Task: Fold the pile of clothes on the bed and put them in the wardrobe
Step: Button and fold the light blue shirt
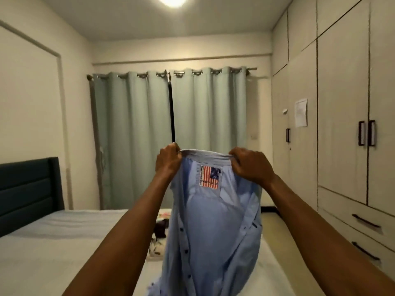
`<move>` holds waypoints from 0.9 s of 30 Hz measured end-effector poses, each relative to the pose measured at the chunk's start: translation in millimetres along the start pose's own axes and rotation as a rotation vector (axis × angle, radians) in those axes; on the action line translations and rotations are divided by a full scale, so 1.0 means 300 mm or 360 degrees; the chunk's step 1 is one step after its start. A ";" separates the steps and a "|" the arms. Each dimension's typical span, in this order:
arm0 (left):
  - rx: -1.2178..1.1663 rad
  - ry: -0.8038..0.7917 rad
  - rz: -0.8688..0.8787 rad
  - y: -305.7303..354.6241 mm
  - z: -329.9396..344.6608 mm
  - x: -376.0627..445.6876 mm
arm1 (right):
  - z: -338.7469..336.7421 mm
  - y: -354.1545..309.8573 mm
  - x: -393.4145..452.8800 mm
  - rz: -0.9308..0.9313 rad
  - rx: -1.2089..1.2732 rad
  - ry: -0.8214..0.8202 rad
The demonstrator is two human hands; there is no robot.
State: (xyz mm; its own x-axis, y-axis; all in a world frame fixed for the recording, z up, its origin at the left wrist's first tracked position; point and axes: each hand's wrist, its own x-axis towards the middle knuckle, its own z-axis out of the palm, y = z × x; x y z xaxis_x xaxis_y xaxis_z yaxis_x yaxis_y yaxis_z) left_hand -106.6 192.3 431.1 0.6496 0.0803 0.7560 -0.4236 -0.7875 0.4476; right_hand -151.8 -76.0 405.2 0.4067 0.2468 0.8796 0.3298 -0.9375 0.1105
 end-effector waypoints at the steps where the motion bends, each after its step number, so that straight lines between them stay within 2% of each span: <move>1: -0.0020 0.0047 0.0048 0.045 -0.022 0.030 | -0.036 0.020 0.043 0.0006 -0.0089 0.0054; 6: -0.0088 0.0329 0.0316 0.206 -0.109 0.152 | -0.186 0.040 0.225 0.0204 -0.0488 0.0214; 10: 0.0015 0.0355 0.0301 0.286 -0.167 0.202 | -0.297 0.046 0.333 0.0426 -0.0638 0.0087; 15: -0.0027 0.0058 0.0046 0.293 -0.201 0.206 | -0.375 0.054 0.388 0.0186 -0.0857 -0.0063; 18: -0.0572 -0.0222 -0.0246 0.317 -0.221 0.201 | -0.392 0.064 0.397 0.0156 -0.0902 -0.0080; 20: -0.1055 -0.0421 -0.0407 0.351 -0.231 0.178 | -0.388 0.053 0.403 0.0342 -0.0737 -0.0095; 22: -0.1353 -0.0549 -0.0462 0.370 -0.222 0.162 | -0.376 0.041 0.412 0.0659 -0.0315 -0.0148; 25: -0.1553 -0.0573 -0.0308 0.369 -0.192 0.150 | -0.348 0.044 0.405 0.1058 0.0536 0.0050; 27: -0.1603 -0.0442 -0.0145 0.364 -0.168 0.145 | -0.327 0.046 0.386 0.1120 0.0977 0.0266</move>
State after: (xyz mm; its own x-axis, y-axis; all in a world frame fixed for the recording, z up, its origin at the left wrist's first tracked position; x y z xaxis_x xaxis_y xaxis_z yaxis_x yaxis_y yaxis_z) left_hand -156.4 140.6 537.0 0.7735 -0.1295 0.6204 -0.6127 0.0975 0.7843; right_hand -183.7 -84.5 553.9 0.5715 -0.4089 0.7115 0.4647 -0.5533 -0.6913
